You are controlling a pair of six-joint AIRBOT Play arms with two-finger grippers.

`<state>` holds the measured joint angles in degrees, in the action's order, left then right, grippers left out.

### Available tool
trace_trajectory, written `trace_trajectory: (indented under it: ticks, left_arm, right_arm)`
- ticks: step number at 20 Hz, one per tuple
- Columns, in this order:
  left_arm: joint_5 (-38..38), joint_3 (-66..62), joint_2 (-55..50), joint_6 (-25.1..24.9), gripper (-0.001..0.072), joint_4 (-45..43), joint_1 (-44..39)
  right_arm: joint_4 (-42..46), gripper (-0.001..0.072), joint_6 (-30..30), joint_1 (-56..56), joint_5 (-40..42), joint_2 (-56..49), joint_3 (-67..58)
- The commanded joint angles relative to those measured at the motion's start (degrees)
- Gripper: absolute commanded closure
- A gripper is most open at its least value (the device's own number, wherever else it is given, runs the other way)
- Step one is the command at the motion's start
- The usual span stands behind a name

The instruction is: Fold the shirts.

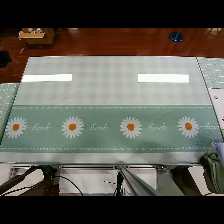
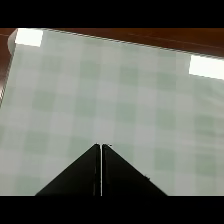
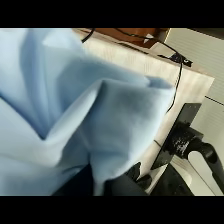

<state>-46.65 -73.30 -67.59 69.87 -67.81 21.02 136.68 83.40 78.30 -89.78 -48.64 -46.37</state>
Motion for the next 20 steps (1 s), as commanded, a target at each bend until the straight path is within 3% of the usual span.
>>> trace_trajectory:
  ticks: [1, 7, 8, 9, 10, 12, 13, 16, 18, 20]
  left_arm:
    - [1.51, -0.02, -0.04, 0.44, 0.0665, -0.61, 0.02]
    - [5.11, -0.02, -0.15, 0.44, 0.0666, -0.61, 0.02]
    - [5.11, -0.02, -0.15, 0.44, 0.0666, -0.61, 0.02]
    - [5.11, -0.02, -0.15, 0.44, 0.0665, -0.61, 0.02]
    - [5.11, -0.02, -0.15, 0.44, 0.0666, -0.63, 0.04]
    - [5.11, -0.02, -0.15, 0.42, 0.0665, -0.66, 0.02]
    - [5.11, -0.02, -0.15, 0.42, 0.0666, -0.66, 0.04]
    - [5.03, -0.02, -0.39, 0.44, 0.0666, -0.57, 0.0]
    - [3.43, -0.02, -1.16, 0.44, 0.0665, 0.22, -0.11]
    - [2.45, -0.02, -2.6, 0.44, 0.0652, 8.0, -0.13]
  right_arm:
    - [1.44, 0.069, -0.04, 3.85, 7.96, 0.11, 3.5]
    - [1.73, 0.0688, -0.15, 13.33, 11.67, 0.11, 10.64]
    - [2.08, 0.0629, -0.68, 14.64, 12.59, 0.11, 11.47]
    - [2.56, 0.0435, -1.73, 15.82, 14.03, 0.11, 11.61]
    - [4.31, 0.0288, -2.05, 16.44, 15.15, 0.11, 11.61]
    - [8.76, 0.0282, -1.14, 15.98, 16.65, -0.04, 10.93]
    - [9.64, 0.0282, 2.05, 15.37, 17.07, -0.63, 9.84]
    - [4.66, 0.0309, 18.08, 10.91, 18.08, -3.54, 3.21]
    - [-7.85, 0.0429, 18.75, 3.04, 24.33, -4.42, -3.85]
    - [-31.26, 0.0431, 19.58, -7.19, 41.64, -4.39, -10.99]
